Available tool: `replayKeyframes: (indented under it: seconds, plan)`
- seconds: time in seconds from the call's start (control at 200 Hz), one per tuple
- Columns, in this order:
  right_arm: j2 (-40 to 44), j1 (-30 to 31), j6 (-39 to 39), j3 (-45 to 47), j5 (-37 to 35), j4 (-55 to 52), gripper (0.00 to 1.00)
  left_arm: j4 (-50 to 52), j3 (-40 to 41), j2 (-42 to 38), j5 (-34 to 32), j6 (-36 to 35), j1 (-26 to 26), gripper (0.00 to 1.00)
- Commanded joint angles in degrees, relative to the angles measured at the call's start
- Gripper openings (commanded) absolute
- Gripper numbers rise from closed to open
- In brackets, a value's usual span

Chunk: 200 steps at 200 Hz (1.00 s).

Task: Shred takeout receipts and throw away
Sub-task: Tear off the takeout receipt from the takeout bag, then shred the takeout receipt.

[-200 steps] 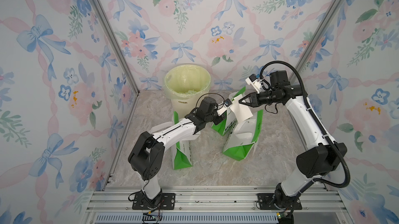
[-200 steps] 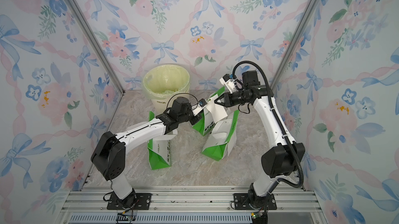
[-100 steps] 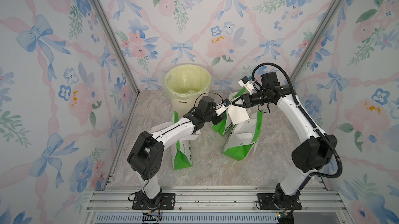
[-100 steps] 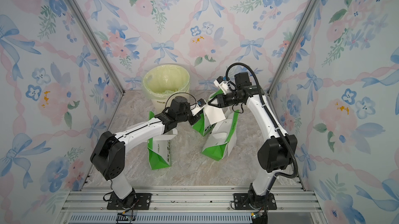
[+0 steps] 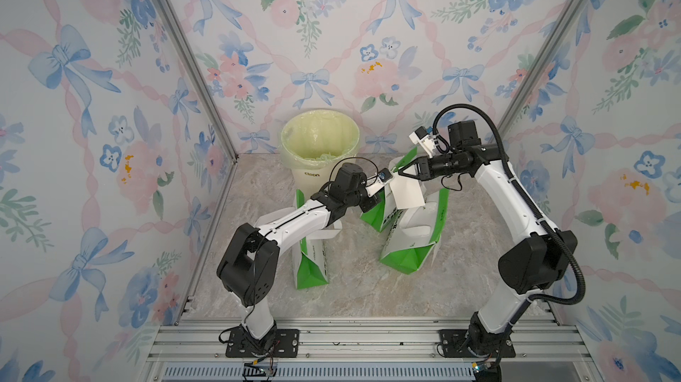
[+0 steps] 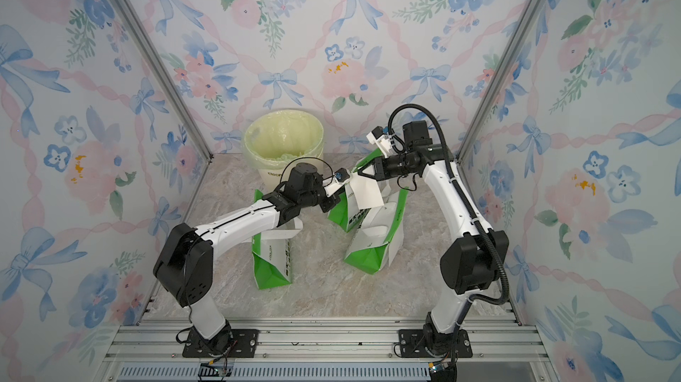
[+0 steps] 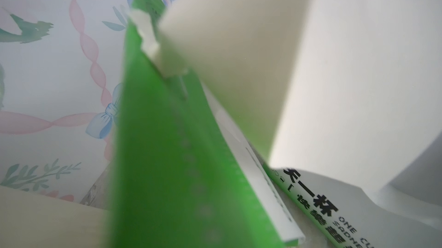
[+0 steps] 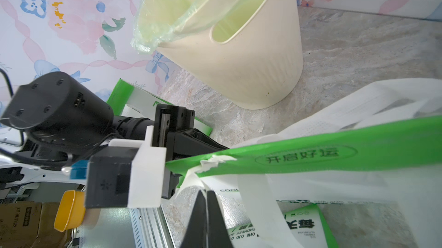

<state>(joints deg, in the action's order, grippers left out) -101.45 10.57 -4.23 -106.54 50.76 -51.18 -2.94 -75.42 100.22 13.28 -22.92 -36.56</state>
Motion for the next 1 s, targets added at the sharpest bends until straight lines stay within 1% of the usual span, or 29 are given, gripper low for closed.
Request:
replayKeyframes:
  seconds: [0.0, 0.26, 0.455, 0.59, 0.85, 0.945, 0.995]
  plan:
    - [3.35, -1.33, 0.94, -2.46, 2.06, -0.65, 0.00, 1.88, 0.71, -0.82, 0.83, -1.35, 0.62, 0.00]
    - [5.86, -3.53, 2.65, -2.13, 0.92, 1.98, 0.00, 1.85, 0.62, -0.46, 1.38, -1.69, 0.95, 0.00]
    - [4.71, -1.31, 1.62, 0.11, -0.71, 0.84, 0.00, 1.84, 0.36, -0.55, 3.37, -0.86, 0.96, 0.00]
    - [4.33, -0.21, 2.42, 0.94, -0.98, 1.92, 0.00, 1.87, 0.31, -0.84, 4.39, 0.33, 0.96, 0.00]
    - [5.78, -1.98, 4.97, -2.82, -1.89, 2.91, 0.00, 1.82, 0.30, -0.38, 3.01, 1.01, 1.17, 0.00]
    - [6.31, -2.71, 5.37, -3.22, -2.69, 3.02, 0.00, 1.87, -0.10, -0.63, 2.46, 0.99, 1.13, 0.20]
    - [8.47, -2.92, 5.37, -3.06, -3.49, 2.71, 0.00, 1.83, -0.17, -1.28, 2.20, 0.54, 1.14, 0.30]
